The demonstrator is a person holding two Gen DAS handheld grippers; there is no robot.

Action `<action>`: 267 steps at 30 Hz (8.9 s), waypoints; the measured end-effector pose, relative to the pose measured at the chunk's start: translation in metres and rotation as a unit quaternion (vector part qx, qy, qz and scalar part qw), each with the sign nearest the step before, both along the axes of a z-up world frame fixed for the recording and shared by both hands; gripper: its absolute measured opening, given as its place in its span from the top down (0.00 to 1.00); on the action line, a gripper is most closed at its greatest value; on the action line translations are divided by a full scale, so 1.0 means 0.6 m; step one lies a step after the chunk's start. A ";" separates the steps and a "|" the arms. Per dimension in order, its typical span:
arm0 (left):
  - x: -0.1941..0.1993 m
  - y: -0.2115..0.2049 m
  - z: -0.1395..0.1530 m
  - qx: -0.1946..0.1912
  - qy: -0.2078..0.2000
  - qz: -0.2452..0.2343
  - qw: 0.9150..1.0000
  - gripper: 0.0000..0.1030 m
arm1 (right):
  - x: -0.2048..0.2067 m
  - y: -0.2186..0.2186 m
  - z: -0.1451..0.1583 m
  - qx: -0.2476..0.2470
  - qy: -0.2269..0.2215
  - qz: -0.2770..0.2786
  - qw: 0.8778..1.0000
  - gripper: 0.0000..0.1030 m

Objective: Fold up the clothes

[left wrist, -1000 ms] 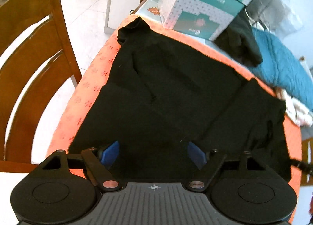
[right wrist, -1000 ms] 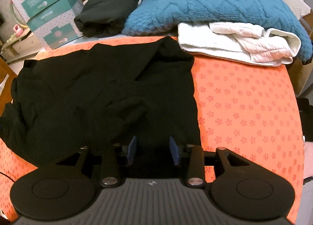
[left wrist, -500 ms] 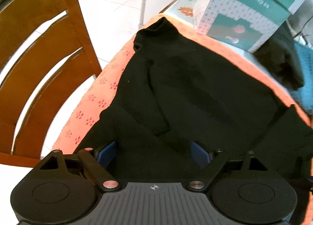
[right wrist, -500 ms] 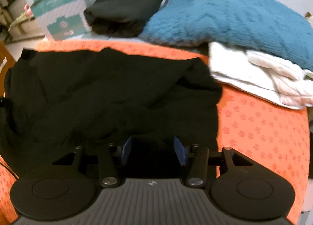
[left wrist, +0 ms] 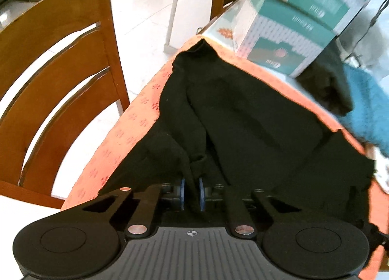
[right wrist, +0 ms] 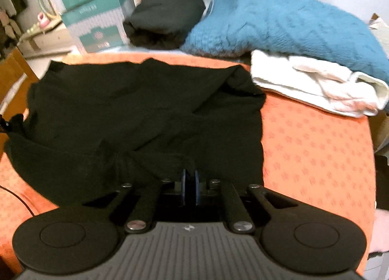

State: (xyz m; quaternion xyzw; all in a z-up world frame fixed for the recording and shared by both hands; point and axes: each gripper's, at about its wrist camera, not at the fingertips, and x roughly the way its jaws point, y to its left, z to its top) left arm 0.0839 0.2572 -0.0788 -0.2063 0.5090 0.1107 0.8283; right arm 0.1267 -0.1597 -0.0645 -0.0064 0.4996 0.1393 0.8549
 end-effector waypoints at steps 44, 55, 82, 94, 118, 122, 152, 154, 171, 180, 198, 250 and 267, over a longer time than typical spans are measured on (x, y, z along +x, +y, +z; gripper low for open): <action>-0.270 -0.023 -0.008 0.017 0.030 -0.094 0.995 0.42 | -0.150 0.047 -0.010 -0.083 -0.015 0.068 0.994 0.71; -0.277 -0.036 0.003 0.026 0.034 -0.089 0.995 0.35 | -0.063 0.075 -0.084 -0.118 0.006 0.136 0.984 0.54; -0.200 -0.119 0.008 0.047 0.039 -0.113 0.992 0.35 | -0.037 -0.328 -0.073 -0.009 0.007 -0.222 0.975 0.97; -0.158 -0.145 -0.014 0.050 0.053 -0.148 0.986 0.34 | -0.083 -0.314 -0.028 -0.022 0.009 -0.176 0.984 0.98; -0.126 -0.153 -0.026 0.126 0.023 -0.232 0.964 0.93 | -0.046 0.018 -0.006 0.023 0.017 0.095 0.995 0.70; -0.081 -0.125 0.020 0.122 -0.013 -0.217 0.968 0.93 | -0.039 0.028 -0.014 0.021 0.023 0.106 0.994 0.66; 0.385 0.050 0.019 0.097 -0.044 -0.063 0.992 0.44 | 0.026 0.066 -0.076 0.043 0.072 0.104 0.991 0.63; 0.374 0.057 0.022 0.096 -0.043 -0.061 0.993 0.35 | 0.031 0.084 -0.069 0.045 0.067 0.118 0.990 0.59; 0.172 0.090 0.088 0.104 -0.034 -0.054 0.993 0.22 | -0.028 0.211 -0.072 0.013 0.060 0.232 0.971 0.56; 0.058 0.091 0.097 0.072 -0.032 -0.041 0.996 0.22 | -0.072 0.199 -0.031 0.038 0.051 0.221 0.973 0.97; -0.043 -0.079 0.043 -0.036 -0.008 -0.106 0.994 0.21 | -0.237 0.195 0.038 0.079 0.046 0.222 0.971 0.97; -0.637 -0.151 0.011 -0.017 0.022 0.322 0.946 0.97 | -0.244 -0.146 -0.020 0.056 0.067 0.203 0.975 0.92; -0.807 -0.165 -0.040 -0.035 0.092 0.431 0.897 0.53 | -0.240 -0.149 -0.025 0.090 0.085 0.114 0.986 0.81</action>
